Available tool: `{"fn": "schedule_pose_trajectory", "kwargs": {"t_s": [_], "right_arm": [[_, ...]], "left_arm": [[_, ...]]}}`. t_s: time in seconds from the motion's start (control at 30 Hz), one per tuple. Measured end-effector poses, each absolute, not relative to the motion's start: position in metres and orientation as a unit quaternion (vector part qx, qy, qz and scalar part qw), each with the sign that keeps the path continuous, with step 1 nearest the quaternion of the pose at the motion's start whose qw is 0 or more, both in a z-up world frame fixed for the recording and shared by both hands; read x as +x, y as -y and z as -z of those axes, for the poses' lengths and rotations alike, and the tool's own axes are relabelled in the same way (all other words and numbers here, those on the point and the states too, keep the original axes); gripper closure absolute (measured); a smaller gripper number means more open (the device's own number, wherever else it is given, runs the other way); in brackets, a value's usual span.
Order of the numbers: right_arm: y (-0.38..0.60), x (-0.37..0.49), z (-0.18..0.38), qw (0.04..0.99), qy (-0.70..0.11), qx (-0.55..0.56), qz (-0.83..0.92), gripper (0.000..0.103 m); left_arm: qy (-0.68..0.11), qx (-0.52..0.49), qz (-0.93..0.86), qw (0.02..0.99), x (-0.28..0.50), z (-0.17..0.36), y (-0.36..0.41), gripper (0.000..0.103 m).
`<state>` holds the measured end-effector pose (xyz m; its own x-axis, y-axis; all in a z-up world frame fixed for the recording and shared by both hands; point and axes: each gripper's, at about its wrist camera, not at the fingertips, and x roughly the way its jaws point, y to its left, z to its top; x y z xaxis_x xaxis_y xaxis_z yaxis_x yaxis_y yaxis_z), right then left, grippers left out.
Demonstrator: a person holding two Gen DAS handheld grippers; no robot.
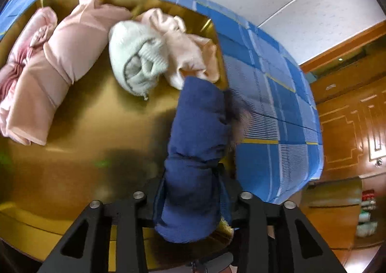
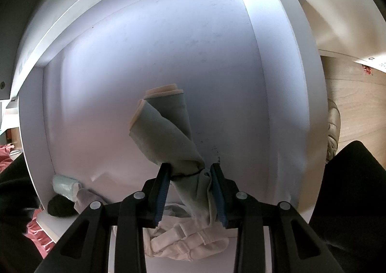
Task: Organize soft objects
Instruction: 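Lift the dark navy garment with the left tool over the red box, then open the left tool to drop the navy garment into the box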
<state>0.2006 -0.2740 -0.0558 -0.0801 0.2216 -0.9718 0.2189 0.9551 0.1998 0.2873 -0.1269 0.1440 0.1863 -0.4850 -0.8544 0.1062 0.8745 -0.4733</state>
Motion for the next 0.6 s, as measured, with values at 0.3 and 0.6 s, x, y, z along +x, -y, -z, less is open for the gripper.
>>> {"fn": "schedule_pose_trajectory", "kwargs": {"t_s": [0.3,0.6], "right_arm": [[0.272,0.201,0.056,0.662,-0.735,0.146,0.001,0.069],[0.268,0.200,0.055,0.662,-0.736,0.142,0.004,0.069]], "left_arm": [[-0.583,-0.132,0.204,0.775,0.280,-0.159,0.122,0.030],[-0.508,-0.056,0.231,0.828,0.241,-0.176,0.107,0.024]]}}
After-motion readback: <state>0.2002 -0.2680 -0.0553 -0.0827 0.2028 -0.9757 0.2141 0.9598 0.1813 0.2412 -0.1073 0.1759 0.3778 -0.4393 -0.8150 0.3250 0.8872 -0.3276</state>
